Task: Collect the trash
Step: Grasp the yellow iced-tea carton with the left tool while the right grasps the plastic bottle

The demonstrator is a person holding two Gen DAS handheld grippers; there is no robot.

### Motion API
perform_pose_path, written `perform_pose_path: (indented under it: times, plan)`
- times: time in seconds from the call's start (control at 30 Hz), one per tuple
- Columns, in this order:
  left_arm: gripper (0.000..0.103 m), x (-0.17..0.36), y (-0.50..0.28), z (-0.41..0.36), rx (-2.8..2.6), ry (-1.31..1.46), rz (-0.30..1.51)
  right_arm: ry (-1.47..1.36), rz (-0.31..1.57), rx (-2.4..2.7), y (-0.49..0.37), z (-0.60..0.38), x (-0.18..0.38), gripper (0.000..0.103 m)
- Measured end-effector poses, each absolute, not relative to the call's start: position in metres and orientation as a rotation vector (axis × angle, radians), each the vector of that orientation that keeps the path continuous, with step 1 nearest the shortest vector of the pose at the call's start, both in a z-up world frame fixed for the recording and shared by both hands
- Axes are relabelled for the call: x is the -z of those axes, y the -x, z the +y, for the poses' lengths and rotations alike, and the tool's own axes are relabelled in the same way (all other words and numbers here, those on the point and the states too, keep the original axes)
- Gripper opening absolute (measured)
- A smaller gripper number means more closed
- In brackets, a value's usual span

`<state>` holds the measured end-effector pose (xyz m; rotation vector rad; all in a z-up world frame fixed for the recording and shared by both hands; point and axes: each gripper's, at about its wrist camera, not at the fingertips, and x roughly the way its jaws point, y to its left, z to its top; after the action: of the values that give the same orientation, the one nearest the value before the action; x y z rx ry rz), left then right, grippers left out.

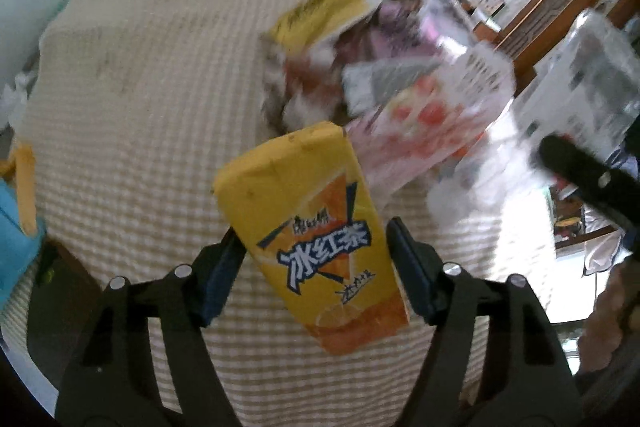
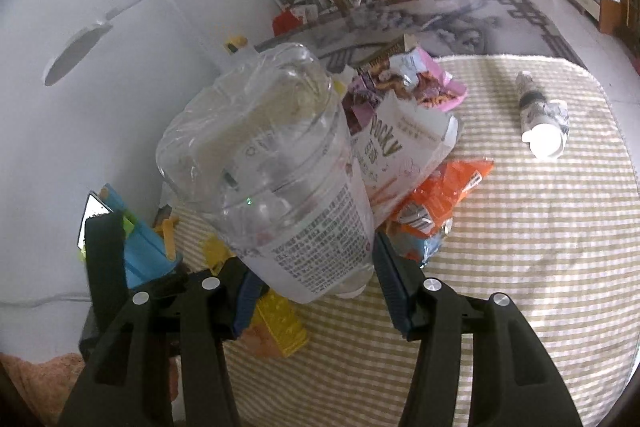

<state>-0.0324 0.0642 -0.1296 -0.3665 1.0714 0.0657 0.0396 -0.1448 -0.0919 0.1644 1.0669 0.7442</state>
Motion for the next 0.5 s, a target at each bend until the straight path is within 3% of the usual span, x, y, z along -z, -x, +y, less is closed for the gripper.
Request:
perform_pose_path:
  times: [0.23, 0.5]
  plan:
    - [0.066, 0.079, 0.015, 0.057, -0.027, 0.332, 0.910, -0.208, 0.988, -0.686, -0.038, -0.171, 0.070, 0.051]
    - [0.066, 0.058, -0.006, 0.029, 0.058, 0.319, 0.841, -0.274, 0.964, -0.587, -0.041, -0.214, 0.066, 0.051]
